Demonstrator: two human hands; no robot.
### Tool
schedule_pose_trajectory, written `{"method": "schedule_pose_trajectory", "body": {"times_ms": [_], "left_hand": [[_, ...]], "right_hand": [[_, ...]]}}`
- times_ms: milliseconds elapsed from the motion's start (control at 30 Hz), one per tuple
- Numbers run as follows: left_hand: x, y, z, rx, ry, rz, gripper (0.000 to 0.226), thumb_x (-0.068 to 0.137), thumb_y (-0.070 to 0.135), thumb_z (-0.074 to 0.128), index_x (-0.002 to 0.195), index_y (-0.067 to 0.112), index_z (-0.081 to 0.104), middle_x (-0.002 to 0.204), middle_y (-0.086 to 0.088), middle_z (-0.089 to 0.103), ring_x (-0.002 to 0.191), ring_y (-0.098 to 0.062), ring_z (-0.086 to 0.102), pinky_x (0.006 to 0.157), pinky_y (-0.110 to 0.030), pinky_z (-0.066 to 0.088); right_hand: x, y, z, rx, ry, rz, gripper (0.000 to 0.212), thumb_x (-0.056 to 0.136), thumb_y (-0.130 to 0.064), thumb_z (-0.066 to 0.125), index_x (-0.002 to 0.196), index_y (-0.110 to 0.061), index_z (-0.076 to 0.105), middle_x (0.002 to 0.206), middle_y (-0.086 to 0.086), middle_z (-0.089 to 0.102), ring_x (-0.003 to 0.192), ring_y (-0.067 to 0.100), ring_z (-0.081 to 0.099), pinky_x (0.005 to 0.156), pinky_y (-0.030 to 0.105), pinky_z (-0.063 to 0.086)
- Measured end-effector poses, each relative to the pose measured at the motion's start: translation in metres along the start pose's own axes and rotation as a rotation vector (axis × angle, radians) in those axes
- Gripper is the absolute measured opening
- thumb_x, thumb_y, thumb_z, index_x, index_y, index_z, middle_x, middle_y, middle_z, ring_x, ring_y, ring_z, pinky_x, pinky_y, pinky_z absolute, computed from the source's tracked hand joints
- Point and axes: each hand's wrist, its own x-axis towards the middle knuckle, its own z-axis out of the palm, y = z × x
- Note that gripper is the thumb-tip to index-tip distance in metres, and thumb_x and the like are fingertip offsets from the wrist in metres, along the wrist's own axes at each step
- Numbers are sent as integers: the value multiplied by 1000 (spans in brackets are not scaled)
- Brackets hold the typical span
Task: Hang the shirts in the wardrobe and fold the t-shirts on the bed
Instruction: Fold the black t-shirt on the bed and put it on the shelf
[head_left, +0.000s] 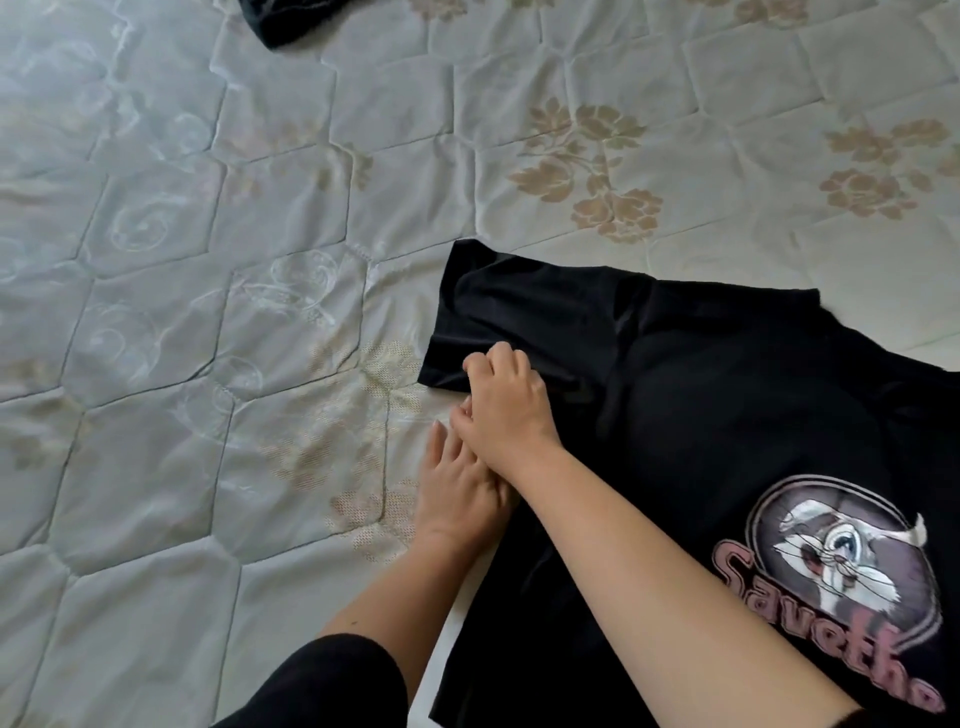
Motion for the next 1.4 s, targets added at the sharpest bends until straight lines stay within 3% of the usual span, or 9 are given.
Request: {"method": "schedule_pose_trajectory", "body": {"times_ms": [233, 400, 533, 700, 833, 967, 1067, 1200, 1400], "left_hand": [[1, 0, 3, 16, 52, 66, 54, 81, 34, 39, 123, 6, 59, 118, -14, 65, 119, -34, 39, 109, -48, 12], [-1, 0, 4, -30, 95, 63, 50, 78, 31, 39, 123, 11, 47, 110, -11, 69, 112, -30, 43, 107, -45, 15], [0, 1, 5, -22, 69, 39, 48, 79, 34, 38, 123, 14, 43, 110, -10, 68, 114, -28, 40, 107, -46, 17], [-1, 2, 2, -72, 31, -34, 61, 76, 28, 38, 136, 16, 36, 143, -7, 45, 143, -13, 14, 108, -41, 17], [-1, 4, -3, -66, -16, -28, 66, 72, 24, 37, 138, 17, 36, 147, -7, 40, 137, -19, 25, 107, -40, 16], [0, 4, -3, -68, -18, -37, 64, 75, 23, 35, 138, 17, 36, 147, -7, 40, 136, -18, 23, 108, -39, 14], [0, 3, -2, -78, -20, -52, 62, 77, 24, 34, 138, 15, 41, 148, -6, 39, 137, -17, 23, 108, -40, 14], [0, 3, -3, -89, -33, -71, 61, 79, 24, 32, 138, 14, 45, 148, -5, 39, 137, -16, 23, 108, -48, 26], [-1, 3, -1, -89, -47, -83, 60, 81, 26, 30, 139, 15, 45, 150, -2, 35, 138, -15, 23, 109, -46, 21]], "right_hand": [[29, -16, 21, -224, 74, -86, 46, 42, -50, 85, 69, -20, 63, 74, 4, 57, 65, 19, 55, 55, 25, 43], [41, -21, 20, -216, 180, -102, 32, 41, -25, 86, 63, -20, 63, 68, 1, 57, 59, 19, 55, 50, 23, 40], [42, -21, -7, 167, 427, -44, 22, 60, -11, 78, 69, -5, 58, 70, 12, 56, 58, 28, 55, 45, 27, 39], [15, 1, -69, 819, 646, 257, 8, 80, -8, 55, 85, -3, 58, 77, 4, 57, 67, 12, 50, 61, 16, 38], [-31, 57, -93, 1322, 964, 777, 8, 83, -7, 53, 80, -14, 52, 63, -3, 47, 51, 5, 43, 53, 20, 38], [-80, 106, -80, 1723, 843, 1224, 12, 88, -8, 46, 79, -15, 52, 76, 4, 52, 69, 16, 51, 60, 30, 49], [-96, 118, -69, 1738, 670, 1262, 9, 90, -10, 50, 83, -12, 56, 85, 5, 60, 79, 22, 60, 76, 41, 52], [-98, 128, -67, 1584, 598, 1228, 13, 90, -4, 54, 103, -8, 56, 99, 10, 62, 87, 28, 62, 69, 35, 52], [-123, 120, -74, 1280, 651, 1013, 13, 84, 4, 50, 82, -8, 55, 86, 5, 58, 71, 14, 56, 60, 28, 58]]}}
